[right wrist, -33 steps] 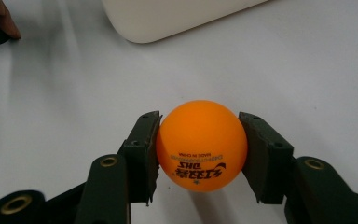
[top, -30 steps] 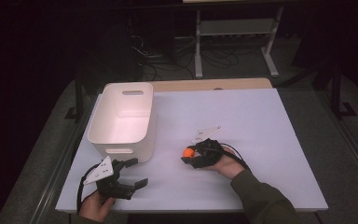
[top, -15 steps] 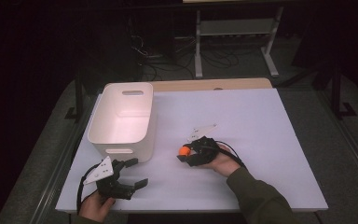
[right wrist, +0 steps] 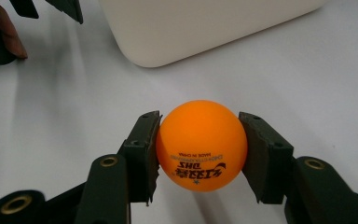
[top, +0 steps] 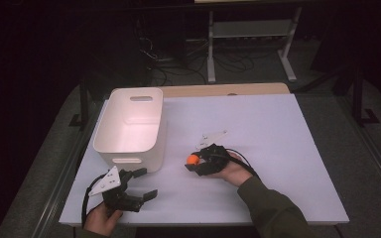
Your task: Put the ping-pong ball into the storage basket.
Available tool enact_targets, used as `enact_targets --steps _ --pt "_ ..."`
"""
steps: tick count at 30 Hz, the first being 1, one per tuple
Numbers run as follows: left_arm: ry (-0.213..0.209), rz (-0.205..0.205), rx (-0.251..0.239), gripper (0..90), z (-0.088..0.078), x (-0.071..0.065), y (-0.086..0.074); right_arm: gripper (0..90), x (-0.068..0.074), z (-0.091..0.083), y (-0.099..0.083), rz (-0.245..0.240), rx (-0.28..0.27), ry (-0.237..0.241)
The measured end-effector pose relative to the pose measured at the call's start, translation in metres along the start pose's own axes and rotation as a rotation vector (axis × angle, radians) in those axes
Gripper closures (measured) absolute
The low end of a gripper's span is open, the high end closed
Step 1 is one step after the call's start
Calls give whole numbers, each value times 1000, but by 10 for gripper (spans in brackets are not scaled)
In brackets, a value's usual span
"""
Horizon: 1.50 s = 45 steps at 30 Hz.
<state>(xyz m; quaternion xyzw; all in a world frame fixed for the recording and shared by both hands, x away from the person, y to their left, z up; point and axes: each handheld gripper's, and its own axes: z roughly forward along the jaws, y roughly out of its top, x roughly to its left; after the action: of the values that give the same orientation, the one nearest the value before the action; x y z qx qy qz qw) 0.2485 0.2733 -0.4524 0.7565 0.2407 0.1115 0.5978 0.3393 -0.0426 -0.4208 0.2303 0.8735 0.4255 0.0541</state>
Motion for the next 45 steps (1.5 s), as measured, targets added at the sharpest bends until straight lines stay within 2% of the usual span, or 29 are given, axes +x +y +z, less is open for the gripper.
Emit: enact_targets --steps 28,45 --pt "-3 4 -5 139 0 0 0 493 3 16 20 -17 -13 28" --pt "-3 5 -4 139 0 0 0 493 3 9 31 -30 -22 23"
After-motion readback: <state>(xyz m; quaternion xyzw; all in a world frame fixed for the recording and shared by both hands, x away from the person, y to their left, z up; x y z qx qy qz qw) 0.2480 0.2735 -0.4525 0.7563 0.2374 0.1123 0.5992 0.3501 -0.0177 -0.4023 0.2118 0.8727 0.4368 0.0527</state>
